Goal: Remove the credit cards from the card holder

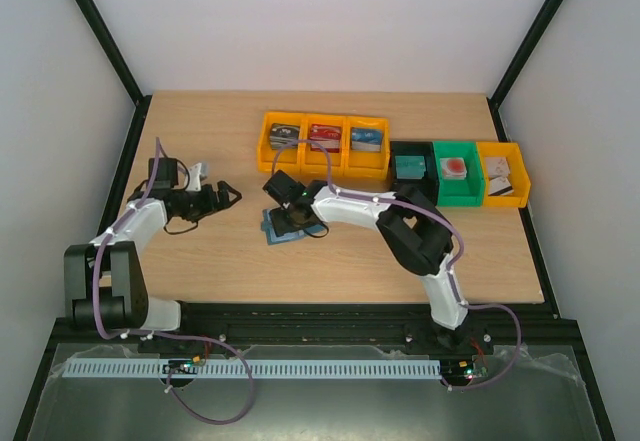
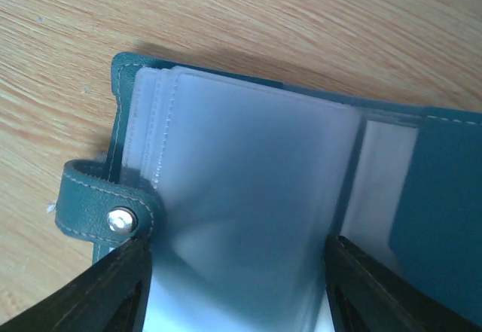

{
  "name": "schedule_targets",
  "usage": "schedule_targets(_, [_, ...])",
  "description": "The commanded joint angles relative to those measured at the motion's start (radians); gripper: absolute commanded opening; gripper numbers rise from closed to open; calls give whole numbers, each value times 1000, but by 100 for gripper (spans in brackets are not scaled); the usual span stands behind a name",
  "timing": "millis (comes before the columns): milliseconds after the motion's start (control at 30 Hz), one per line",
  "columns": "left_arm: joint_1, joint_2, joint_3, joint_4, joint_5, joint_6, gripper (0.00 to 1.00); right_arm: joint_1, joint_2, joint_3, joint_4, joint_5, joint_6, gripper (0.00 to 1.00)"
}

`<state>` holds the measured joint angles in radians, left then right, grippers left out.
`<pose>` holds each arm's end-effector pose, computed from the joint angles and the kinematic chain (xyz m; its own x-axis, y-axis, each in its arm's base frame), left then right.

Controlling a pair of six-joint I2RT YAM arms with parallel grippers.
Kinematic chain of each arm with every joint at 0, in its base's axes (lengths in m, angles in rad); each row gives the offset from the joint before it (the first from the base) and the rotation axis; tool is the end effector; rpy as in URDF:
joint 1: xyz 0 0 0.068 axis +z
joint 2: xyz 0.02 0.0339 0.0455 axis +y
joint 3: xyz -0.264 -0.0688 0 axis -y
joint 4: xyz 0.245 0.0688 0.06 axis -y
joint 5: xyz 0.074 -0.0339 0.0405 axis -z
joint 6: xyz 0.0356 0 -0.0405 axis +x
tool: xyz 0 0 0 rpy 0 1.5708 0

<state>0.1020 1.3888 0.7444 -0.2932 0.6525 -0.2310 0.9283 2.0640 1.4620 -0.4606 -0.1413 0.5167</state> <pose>0.2655 0.0054 0.1915 -0.8440 -0.2692 -0.4639 0.0856 0.7863 -0.6119 0.2561 0.3505 0.1613 -0.8670 -0.3422 -0.3623 -0.4662 0.8136 0.3474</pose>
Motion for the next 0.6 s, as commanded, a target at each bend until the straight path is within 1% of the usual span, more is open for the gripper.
schedule_targets(0, [7, -18, -20, 28, 36, -10, 99, 16, 59, 76, -69, 83, -23, 62])
schedule_targets(100, [10, -11, -23, 29, 40, -11, 99, 21, 92, 94, -111, 140, -33, 65])
schedule_targets(233, [11, -6, -22, 31, 48, -13, 99, 23, 119, 97, -164, 214, -46, 66])
schedule_targets(367, [16, -22, -21, 28, 50, -14, 99, 23, 116, 75, -175, 231, -49, 59])
schedule_targets(433, [18, -27, -21, 28, 51, -11, 99, 22, 120, 64, -174, 228, -49, 57])
schedule_targets(500, [19, -18, -19, 27, 50, -7, 99, 18, 123, 50, -163, 201, -47, 53])
schedule_targets(567, [19, -6, -13, 24, 49, -5, 99, 3, 105, 13, -133, 163, -40, 48])
